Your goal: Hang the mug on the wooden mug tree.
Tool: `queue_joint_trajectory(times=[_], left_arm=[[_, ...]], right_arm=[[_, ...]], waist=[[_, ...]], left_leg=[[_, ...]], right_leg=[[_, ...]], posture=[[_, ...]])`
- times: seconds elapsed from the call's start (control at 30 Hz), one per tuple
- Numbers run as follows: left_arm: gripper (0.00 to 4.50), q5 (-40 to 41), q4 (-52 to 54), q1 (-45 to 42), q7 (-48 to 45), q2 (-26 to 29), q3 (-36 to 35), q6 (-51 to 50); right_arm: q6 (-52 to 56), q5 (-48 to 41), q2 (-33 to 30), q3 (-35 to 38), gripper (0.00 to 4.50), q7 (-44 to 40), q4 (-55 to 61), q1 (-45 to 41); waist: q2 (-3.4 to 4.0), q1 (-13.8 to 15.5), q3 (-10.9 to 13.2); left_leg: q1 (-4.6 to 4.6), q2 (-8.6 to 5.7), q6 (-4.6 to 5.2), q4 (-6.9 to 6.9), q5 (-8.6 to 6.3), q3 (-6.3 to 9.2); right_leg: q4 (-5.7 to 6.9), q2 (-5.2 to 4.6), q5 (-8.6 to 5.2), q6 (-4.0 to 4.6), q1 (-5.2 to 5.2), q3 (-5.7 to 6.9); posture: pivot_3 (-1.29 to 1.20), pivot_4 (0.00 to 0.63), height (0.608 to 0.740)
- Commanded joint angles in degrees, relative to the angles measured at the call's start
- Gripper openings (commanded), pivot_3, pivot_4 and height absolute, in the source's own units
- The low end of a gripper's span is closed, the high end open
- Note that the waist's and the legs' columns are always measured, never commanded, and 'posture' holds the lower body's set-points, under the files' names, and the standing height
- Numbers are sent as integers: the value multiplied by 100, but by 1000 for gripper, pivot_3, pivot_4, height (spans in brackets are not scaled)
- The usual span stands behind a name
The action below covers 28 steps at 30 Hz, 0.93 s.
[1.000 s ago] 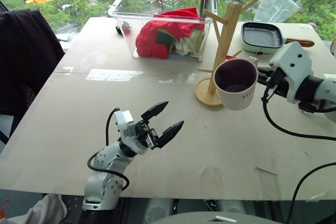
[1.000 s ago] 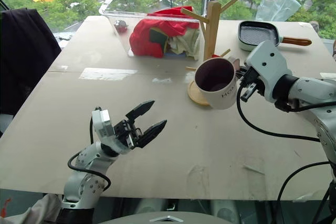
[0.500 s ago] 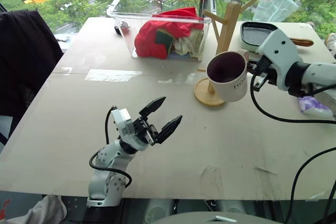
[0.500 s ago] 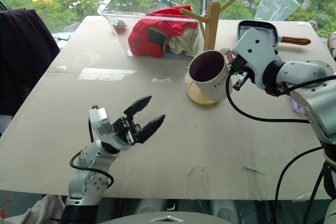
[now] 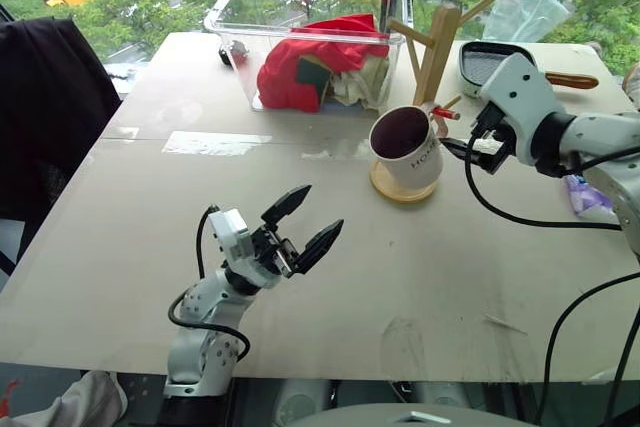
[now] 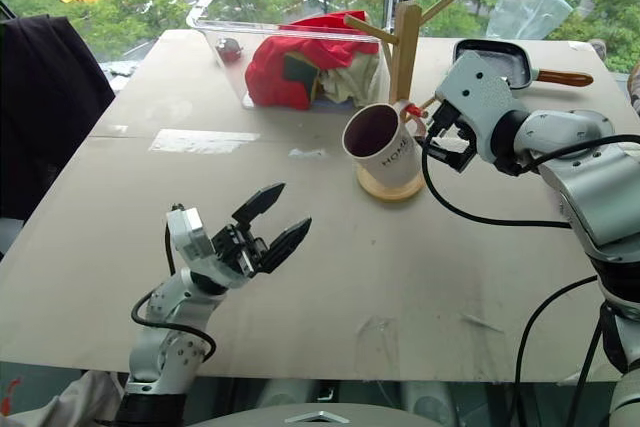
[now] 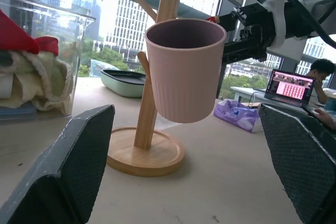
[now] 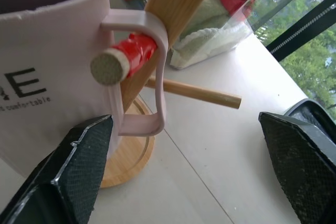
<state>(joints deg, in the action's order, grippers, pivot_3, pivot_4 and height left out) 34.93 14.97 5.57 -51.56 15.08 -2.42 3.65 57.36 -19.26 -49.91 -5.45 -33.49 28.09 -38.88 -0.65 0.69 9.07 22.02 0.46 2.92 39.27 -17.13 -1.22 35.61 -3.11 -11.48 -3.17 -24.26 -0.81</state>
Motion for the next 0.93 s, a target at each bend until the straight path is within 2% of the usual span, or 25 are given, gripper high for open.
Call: queue_joint_trajectory(times=[0.03,0.07,0.13,0.2,0.3,0.37,0.47,0.63,0.77,0.93], left_arm=[[4500,-108,162,178,211,214,-27,-309],[4500,-152,163,241,295,277,-5,-430],[4500,-497,163,579,492,486,127,-671],[4500,-803,197,856,630,655,218,-793],[4500,-957,345,1147,853,872,282,-1224],[4500,-1107,408,1322,906,1034,323,-1361],[4500,-1477,395,1455,1006,1205,391,-1269],[4500,-1582,473,1446,1053,1225,299,-1070],[4500,-1632,626,1367,1083,1239,288,-1026],[4500,-1710,732,1203,1112,1271,293,-994]], right_arm=[[-438,-241,22,773,4471,-250,291,635],[-630,-288,80,922,4471,-309,321,887],[-1578,-304,304,1348,4471,-666,234,2300],[-2201,-463,717,1740,4471,-859,122,3333],[-2790,-636,1262,2069,4471,-982,-181,4340],[-3392,-701,1496,2157,4471,-1361,-516,4892],[-4183,-569,1724,2201,4471,-1558,-1071,5210],[-5144,-972,2130,2381,4471,-2153,-1889,5250],[-5476,-1137,2303,2416,4471,-2296,-2172,5268],[-5960,-834,2313,2204,4471,-2358,-2305,5388]], waist=[[-2,7,-1],[-6,12,-4],[-9,12,-6],[-34,22,-20],[-5,-2,-4],[-1,-37,-4],[-1,-95,-7],[22,-159,-18],[22,-142,-18],[22,-128,-17]], left_leg=[[0,0,0,-2,0,0],[1,0,0,-2,0,4],[0,0,0,-7,0,3],[-1,0,1,-14,-1,15],[2,-2,5,-13,-5,-4],[-13,0,8,-11,-6,-12],[-38,8,8,-8,-6,-15],[-61,14,7,-9,-5,-17],[-58,17,6,-11,-5,-13],[-41,14,6,-10,-5,-16]], right_leg=[[0,0,0,0,0,0],[-1,0,0,0,0,3],[-3,2,0,-1,1,3],[-12,2,-4,-7,11,16],[-9,-1,-7,-14,3,-6],[-8,-2,-8,-14,10,-13],[-3,2,-19,-33,26,-13],[12,3,-16,-28,36,-16],[12,9,-12,-19,34,-11],[10,2,-3,-3,22,-11]], posture=[[0,150,740],[0,150,740],[0,150,740],[0,150,740],[0,150,740],[0,150,740],[0,150,740],[0,150,740],[0,150,740],[0,150,740]])
